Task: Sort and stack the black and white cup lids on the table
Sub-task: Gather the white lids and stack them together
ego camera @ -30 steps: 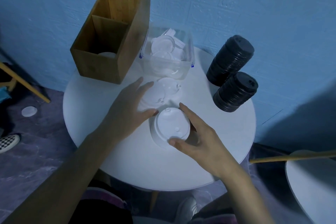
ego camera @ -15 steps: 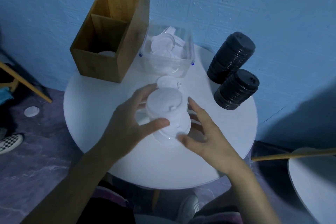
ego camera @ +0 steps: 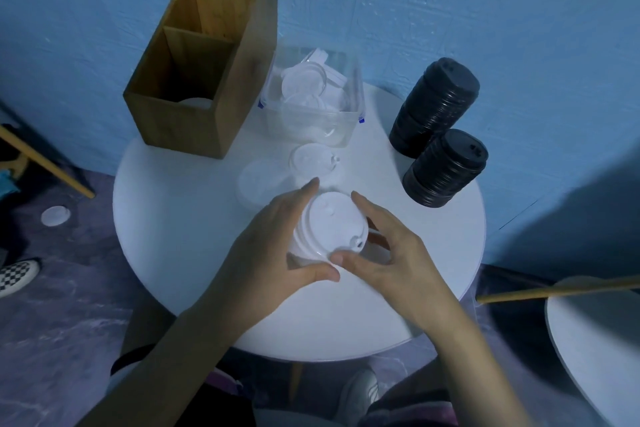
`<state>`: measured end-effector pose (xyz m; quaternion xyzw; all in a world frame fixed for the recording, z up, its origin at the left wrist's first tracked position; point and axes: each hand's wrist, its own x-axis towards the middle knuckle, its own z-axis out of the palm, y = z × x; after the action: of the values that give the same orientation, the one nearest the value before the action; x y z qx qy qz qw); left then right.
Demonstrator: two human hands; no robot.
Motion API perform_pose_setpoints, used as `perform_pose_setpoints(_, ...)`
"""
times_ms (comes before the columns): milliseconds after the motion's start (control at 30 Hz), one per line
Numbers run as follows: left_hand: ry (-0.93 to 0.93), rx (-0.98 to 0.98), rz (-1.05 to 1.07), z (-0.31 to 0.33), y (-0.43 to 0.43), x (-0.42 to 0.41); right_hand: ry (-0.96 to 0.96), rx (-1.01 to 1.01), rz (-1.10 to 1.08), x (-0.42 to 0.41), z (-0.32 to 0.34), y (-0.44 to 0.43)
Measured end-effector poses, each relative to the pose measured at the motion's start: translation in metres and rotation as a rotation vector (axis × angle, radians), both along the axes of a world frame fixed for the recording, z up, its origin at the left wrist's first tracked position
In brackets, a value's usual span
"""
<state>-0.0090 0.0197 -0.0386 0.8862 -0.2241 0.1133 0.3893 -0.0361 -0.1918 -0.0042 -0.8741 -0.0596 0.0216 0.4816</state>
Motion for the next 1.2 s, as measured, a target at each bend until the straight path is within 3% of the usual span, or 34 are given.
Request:
perform_pose_setpoints(233, 0.181, -0.058, 0.037, -0.001, 0.008, -0.001, 0.051, 0.160, -0.029, 0.006, -0.001, -0.007)
perform_pose_setpoints(567, 0.284, -0.097, -0.005, 0.002, 0.012, 0.001, 0.015, 0.014, 0.059, 0.011, 0.007, 0.004)
perform_pose_setpoints(900, 0.314, -0.031, -0.044, 0.001, 0.021, 0.007, 0.155, -0.041, 0.143, 0.012, 0.014, -0.005)
perform_pose_setpoints(1033, 0.359, -0.044, -0.077, 0.000, 0.023, 0.007, 0.073, -0.077, 0.208, 0.012, 0.014, -0.003)
perform_pose_setpoints(1200, 0.350, -0.041, -0.079, 0.003, 0.024, 0.007, -0.037, -0.076, 0.104, 0.013, 0.009, 0.006)
